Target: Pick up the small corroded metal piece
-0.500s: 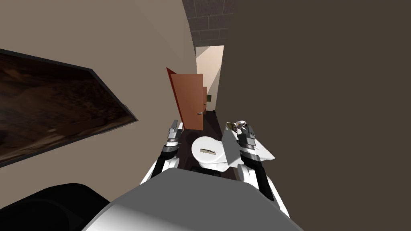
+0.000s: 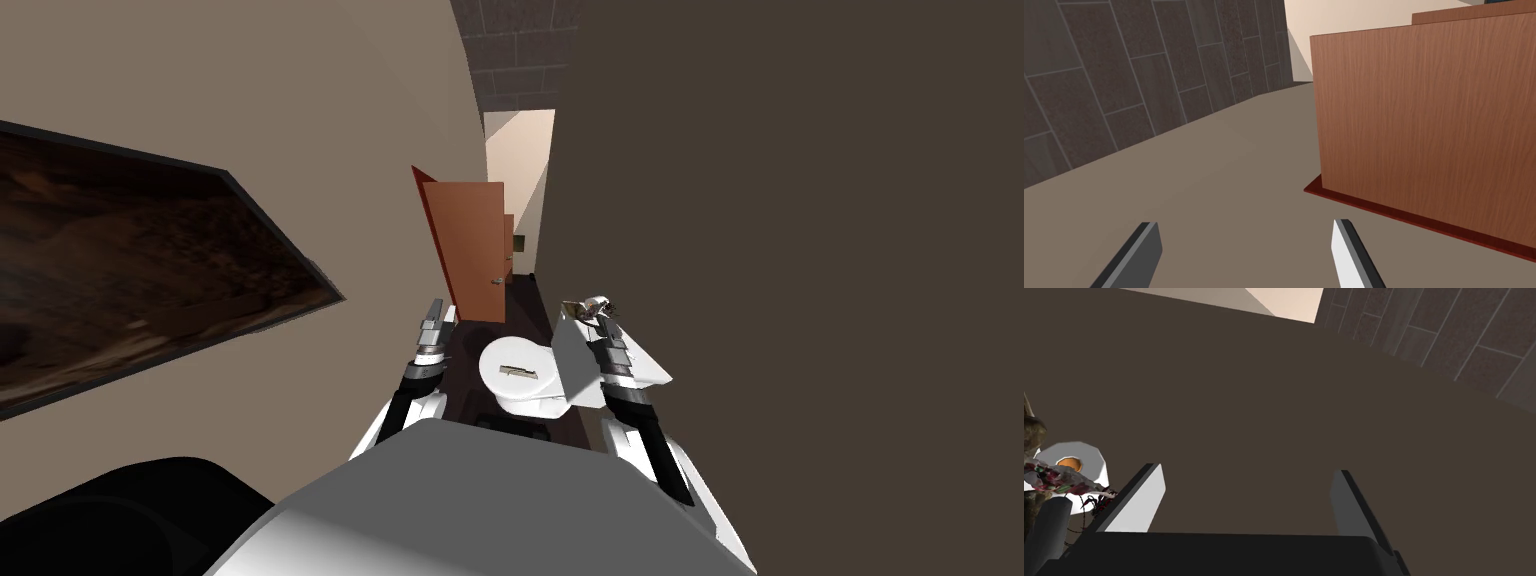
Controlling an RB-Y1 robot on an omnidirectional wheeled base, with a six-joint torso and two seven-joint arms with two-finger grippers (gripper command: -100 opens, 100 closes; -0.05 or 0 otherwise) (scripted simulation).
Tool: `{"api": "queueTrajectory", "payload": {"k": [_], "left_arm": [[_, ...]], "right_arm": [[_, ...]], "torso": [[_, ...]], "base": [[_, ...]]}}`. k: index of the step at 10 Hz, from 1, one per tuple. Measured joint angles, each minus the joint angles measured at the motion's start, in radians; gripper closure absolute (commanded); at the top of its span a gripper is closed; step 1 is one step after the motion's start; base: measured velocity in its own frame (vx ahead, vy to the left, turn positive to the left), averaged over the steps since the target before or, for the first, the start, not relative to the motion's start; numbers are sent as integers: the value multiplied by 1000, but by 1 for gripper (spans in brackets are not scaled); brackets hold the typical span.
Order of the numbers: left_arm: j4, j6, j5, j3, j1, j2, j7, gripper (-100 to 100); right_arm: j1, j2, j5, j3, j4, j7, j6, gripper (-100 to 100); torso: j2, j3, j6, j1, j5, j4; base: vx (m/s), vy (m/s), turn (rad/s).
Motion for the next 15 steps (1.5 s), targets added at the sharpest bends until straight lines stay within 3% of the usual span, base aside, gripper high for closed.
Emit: {"api": "queueTrajectory", "payload": {"k": [11, 12, 14, 15], "left_arm": [[0, 0, 0, 0, 0, 0, 0, 0], [0, 0, 0, 0, 0, 0, 0, 0], [0, 0, 0, 0, 0, 0, 0, 0], [0, 0, 0, 0, 0, 0, 0, 0]], "right_arm": [[53, -308, 163, -16, 171, 170, 32, -100], [54, -338, 183, -18, 208, 190, 29, -100], [61, -391, 208, -20, 235, 215, 36, -100], [61, -426, 224, -26, 278, 231, 31, -100]], "torso": [[-1, -1, 0, 1, 0, 0], [-1, -1, 0, 1, 0, 0], [-1, -1, 0, 0, 0, 0], [0, 0, 0, 0, 0, 0]], "base": [[-100, 31, -52], [-90, 32, -32], [-107, 32, -45], [-139, 47, -57]]}}
